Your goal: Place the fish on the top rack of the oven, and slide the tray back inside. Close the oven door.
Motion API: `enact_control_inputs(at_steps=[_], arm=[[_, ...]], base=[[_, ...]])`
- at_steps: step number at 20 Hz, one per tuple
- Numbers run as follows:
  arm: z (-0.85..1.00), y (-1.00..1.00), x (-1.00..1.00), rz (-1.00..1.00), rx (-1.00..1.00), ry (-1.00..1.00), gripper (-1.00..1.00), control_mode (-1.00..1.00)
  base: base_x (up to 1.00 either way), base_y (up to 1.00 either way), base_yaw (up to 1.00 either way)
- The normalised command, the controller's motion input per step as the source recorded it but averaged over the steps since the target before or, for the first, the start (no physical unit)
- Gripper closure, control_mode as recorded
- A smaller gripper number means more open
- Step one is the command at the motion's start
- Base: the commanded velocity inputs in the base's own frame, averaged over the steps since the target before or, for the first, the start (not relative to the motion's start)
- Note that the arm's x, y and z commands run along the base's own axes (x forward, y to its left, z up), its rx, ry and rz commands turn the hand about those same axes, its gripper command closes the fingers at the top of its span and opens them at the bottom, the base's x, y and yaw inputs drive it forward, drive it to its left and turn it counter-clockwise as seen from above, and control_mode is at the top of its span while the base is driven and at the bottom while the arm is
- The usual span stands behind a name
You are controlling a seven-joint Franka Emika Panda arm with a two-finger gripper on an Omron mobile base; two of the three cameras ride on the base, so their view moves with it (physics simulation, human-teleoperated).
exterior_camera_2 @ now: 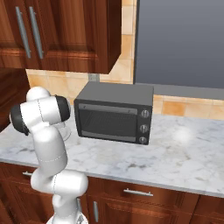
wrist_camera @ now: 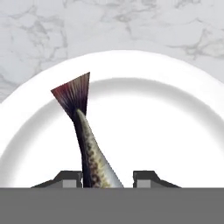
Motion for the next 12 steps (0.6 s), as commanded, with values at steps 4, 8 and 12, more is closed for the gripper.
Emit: enact_control_inputs(at_steps=[4,8,12], arm=[[0.02,-0.15,0.0,0.0,0.0,0.0,1.0,-1.0],[0.47,-0.47,0.0,0.0,0.03,0.0,1.0,-1.0],[0.76,-0.48,-0.32,0.0,0.03,-0.11,1.0,-1.0]], base=[[0.0,0.0,0.0],[0.0,0.0,0.0],[0.0,0.0,0.0]])
